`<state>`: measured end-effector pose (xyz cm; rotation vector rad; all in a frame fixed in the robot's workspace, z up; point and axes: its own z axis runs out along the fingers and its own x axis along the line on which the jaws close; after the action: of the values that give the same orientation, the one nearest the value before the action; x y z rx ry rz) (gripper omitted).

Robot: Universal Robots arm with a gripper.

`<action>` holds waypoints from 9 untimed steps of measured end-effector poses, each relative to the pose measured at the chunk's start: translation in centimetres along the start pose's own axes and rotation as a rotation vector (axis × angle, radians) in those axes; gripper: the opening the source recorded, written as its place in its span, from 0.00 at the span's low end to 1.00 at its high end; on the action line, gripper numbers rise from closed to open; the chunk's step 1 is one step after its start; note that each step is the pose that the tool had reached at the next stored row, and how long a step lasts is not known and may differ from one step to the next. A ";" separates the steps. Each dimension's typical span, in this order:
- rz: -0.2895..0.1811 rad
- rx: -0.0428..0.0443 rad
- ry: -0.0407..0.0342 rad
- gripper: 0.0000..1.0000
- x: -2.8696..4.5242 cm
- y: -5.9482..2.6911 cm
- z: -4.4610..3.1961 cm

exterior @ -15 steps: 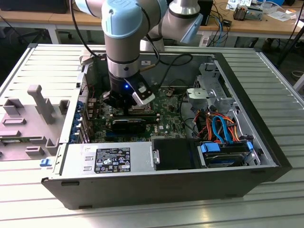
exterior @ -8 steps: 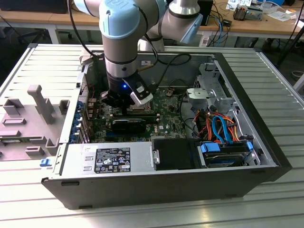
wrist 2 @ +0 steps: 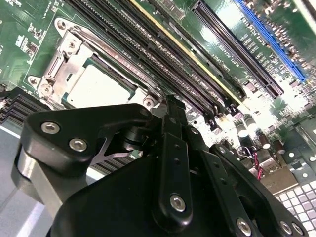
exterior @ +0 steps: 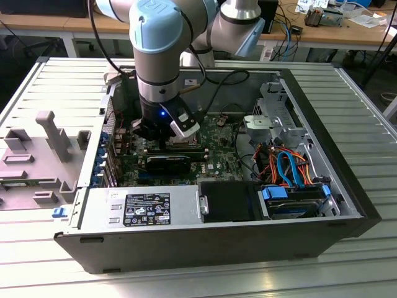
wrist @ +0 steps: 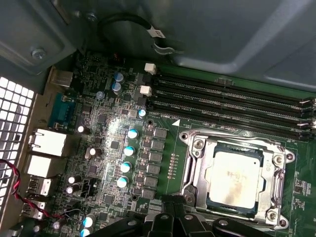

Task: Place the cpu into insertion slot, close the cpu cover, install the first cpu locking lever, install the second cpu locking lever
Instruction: 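Install the second cpu locking lever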

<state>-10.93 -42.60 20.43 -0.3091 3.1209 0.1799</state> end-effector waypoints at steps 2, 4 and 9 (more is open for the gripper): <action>0.000 -0.0035 -0.0006 0.11 0.01 -0.03 0.17; 0.000 -0.0034 -0.0002 0.11 0.02 -0.04 0.22; 0.000 0.0004 -0.0004 0.11 -0.01 0.02 -0.36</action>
<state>-10.92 -42.62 20.79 -0.3093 3.1204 0.1793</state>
